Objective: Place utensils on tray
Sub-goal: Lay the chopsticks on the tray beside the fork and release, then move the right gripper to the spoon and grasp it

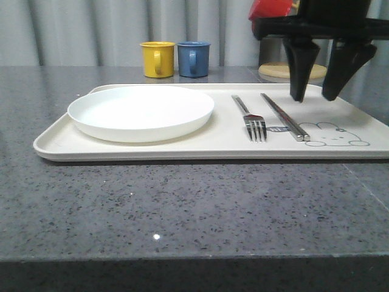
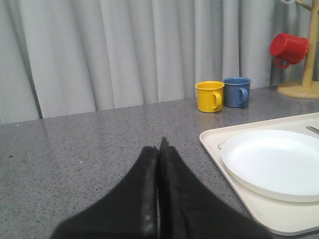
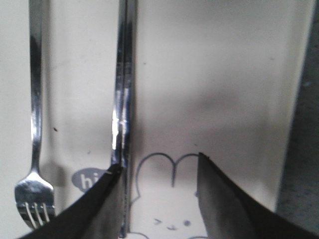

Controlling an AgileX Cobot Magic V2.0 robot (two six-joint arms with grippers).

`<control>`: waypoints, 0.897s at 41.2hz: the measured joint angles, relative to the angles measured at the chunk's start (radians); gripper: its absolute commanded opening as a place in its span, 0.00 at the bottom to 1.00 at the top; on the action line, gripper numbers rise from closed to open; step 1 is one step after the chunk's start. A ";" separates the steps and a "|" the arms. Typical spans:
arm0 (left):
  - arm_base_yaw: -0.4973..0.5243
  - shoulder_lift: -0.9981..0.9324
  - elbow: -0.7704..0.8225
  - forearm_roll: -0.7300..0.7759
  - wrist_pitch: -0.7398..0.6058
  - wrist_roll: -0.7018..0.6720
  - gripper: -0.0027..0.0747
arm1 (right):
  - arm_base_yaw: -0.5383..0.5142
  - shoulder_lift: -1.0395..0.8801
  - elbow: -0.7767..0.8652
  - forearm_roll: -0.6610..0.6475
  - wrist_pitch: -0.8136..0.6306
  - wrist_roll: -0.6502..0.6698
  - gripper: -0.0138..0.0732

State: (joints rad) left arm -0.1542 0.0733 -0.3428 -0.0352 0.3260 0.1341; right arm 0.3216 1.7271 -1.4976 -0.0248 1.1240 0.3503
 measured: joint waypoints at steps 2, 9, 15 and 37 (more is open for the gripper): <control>0.000 0.000 0.000 0.000 0.000 0.000 0.01 | -0.028 -0.020 0.000 -0.001 0.013 -0.026 0.59; 0.000 0.000 0.000 0.000 0.000 0.000 0.01 | -0.191 -0.063 0.000 -0.011 0.060 -0.134 0.59; 0.000 0.000 0.000 0.000 0.000 0.000 0.01 | -0.336 -0.071 0.000 -0.018 0.088 -0.224 0.59; 0.000 0.000 0.000 0.000 0.000 0.000 0.01 | -0.593 0.024 0.000 -0.026 0.029 -0.364 0.59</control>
State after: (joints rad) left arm -0.1542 0.0733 -0.3428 -0.0352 0.3260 0.1341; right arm -0.2710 1.7510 -1.4976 -0.0509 1.1527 -0.0137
